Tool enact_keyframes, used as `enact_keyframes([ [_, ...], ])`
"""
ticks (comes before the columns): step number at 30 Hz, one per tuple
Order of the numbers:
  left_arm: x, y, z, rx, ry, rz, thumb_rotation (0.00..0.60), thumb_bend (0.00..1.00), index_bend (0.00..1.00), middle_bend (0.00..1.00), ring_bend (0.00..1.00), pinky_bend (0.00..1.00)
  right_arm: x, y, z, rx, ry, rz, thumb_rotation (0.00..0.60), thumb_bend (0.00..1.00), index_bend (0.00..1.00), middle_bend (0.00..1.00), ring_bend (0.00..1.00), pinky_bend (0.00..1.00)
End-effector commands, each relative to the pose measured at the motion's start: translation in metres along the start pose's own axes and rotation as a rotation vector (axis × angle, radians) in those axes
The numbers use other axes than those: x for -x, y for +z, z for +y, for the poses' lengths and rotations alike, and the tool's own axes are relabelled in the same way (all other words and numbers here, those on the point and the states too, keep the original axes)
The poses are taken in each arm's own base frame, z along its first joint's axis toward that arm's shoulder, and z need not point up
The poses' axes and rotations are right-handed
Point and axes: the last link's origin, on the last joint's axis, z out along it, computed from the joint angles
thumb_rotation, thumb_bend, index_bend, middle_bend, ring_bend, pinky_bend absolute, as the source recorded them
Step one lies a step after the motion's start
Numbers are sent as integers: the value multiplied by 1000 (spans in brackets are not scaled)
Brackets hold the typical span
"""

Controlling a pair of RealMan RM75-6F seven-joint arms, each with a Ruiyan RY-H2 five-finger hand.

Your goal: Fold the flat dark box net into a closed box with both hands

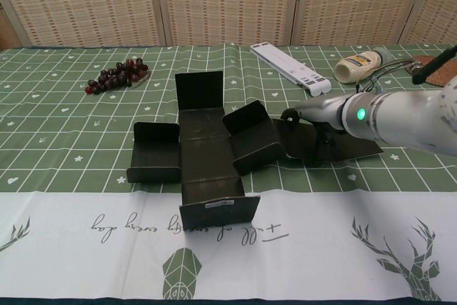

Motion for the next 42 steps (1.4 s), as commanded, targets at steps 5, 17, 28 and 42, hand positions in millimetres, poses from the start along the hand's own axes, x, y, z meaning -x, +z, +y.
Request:
enact_keyframes([
  [5,-6,53,16,148,61,50,600,430,281,161,281,399,3,-4,8,-21,87,35,600,325,138,220,760,887],
  [17,26,145,70,360,228,-7,600,322,276,268,695,916,7,-6,14,-47,124,68,600,325,138,223,761,887],
  [28,72,172,100,396,307,-32,600,103,0,55,609,896,9,-7,14,-59,113,77,600,325,138,223,761,887],
  [42,97,185,118,400,320,-42,600,103,0,41,601,889,9,-9,10,-70,90,79,600,325,138,223,761,887],
])
